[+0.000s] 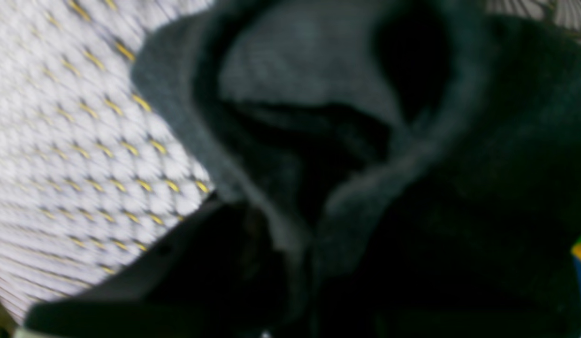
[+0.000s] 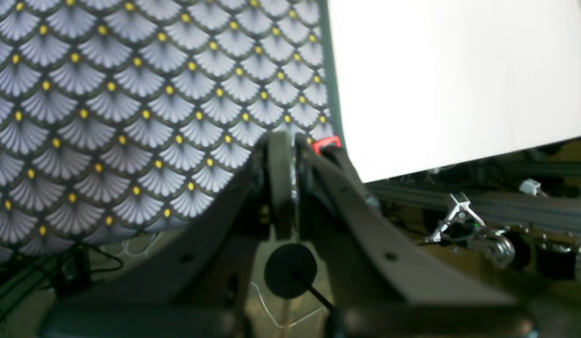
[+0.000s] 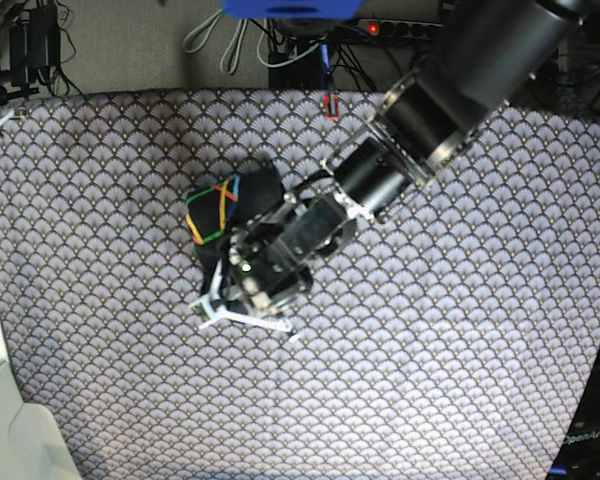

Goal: Fold the T-shirt properly
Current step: 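Lift and rotate the bundle with the left gripper, setting it upright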

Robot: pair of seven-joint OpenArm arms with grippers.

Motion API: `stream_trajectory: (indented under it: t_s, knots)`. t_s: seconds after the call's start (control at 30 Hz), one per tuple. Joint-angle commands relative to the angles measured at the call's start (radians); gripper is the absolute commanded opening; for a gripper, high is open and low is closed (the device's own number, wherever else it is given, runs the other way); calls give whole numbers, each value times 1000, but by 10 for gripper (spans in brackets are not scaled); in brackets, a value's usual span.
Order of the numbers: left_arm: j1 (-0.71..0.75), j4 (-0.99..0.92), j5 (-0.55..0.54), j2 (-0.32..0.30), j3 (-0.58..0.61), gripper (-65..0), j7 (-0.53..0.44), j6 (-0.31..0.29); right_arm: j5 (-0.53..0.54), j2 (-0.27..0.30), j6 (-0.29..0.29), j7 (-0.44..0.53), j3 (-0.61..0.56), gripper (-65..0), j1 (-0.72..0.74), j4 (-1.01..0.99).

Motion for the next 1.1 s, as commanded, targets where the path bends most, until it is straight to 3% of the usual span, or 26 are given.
stream_trajectory:
  t_s: [0.0, 0.37, 0.57, 0.63, 0.87, 0.93, 1.07]
  knots:
    - [-49, 16, 14, 13, 20, -646, -27, 6, 9, 15, -1, 20, 20, -650, -1, 16]
    - [-82, 33, 14, 13, 255, -641, -151, 8, 7, 3, -1, 20, 53, -650, -34, 14]
    - [-81, 25, 14, 13, 268, -613, -139, 8, 7, 3, -1, 20, 48, -650, -34, 14]
    - [-81, 25, 14, 13, 267, -542, -129, 8, 7, 1, -1, 20, 48, -650, -31, 14]
    - [-81, 27, 14, 13, 241, -191, -113, 9, 9, 1, -1, 20, 48, -650, -30, 14]
    - [-79, 36, 14, 13, 166, -118, -116, 52, 9, 1, -1, 20, 48, -650, -30, 14]
    - [-61, 110, 16, 13, -2, -29, -120, 213, 9, 1, -1, 20, 46, -650, -28, 14]
